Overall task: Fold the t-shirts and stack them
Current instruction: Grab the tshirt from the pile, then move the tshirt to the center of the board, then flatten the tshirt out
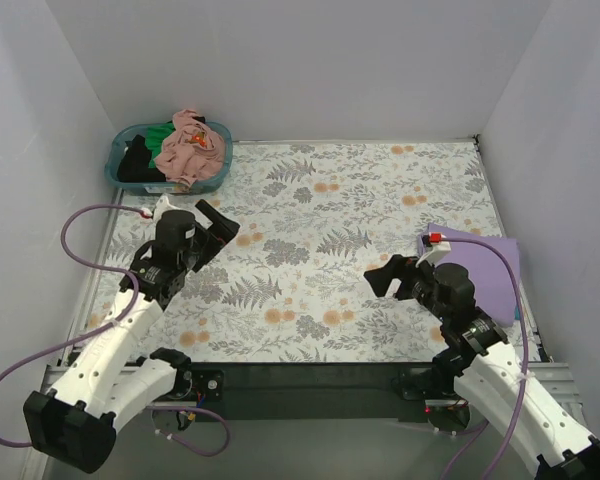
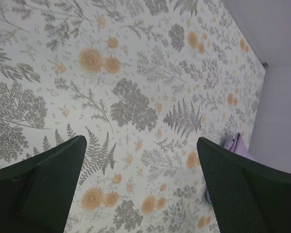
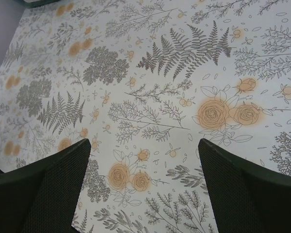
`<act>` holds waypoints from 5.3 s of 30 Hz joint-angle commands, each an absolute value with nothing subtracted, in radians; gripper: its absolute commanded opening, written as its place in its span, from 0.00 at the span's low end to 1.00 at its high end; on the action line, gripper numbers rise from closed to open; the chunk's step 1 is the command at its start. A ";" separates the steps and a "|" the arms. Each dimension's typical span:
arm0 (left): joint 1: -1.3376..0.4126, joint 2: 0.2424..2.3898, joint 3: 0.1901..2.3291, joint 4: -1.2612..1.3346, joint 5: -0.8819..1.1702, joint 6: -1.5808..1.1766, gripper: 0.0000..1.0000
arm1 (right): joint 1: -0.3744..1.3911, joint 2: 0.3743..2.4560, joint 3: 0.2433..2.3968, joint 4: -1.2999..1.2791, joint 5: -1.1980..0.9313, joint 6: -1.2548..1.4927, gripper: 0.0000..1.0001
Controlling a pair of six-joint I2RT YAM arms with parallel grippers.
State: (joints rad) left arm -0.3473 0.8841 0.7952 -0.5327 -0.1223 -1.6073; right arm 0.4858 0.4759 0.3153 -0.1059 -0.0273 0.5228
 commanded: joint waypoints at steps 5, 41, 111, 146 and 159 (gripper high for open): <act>-0.312 1.143 1.037 -0.512 -0.442 -1.553 0.98 | 0.491 0.586 0.457 -0.052 0.066 0.399 0.98; -0.054 2.415 2.149 -0.285 -0.370 -1.023 0.20 | 0.483 0.925 0.466 -0.023 0.167 0.400 0.98; -0.506 1.376 0.865 -0.304 -0.160 -1.473 0.98 | 0.486 0.811 0.475 -0.336 0.038 0.440 0.88; -0.506 1.511 1.079 -0.279 -0.268 -1.319 0.00 | 0.486 1.270 0.841 -0.181 0.149 0.327 0.01; -0.541 0.855 1.141 -0.233 0.074 -1.293 0.00 | 0.488 0.723 1.165 -0.348 -0.125 0.258 0.01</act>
State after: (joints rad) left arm -0.5365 0.9798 1.0740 -0.2886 -0.0868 -1.3186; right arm 0.4858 0.8066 1.0321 -0.3042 0.0040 0.2882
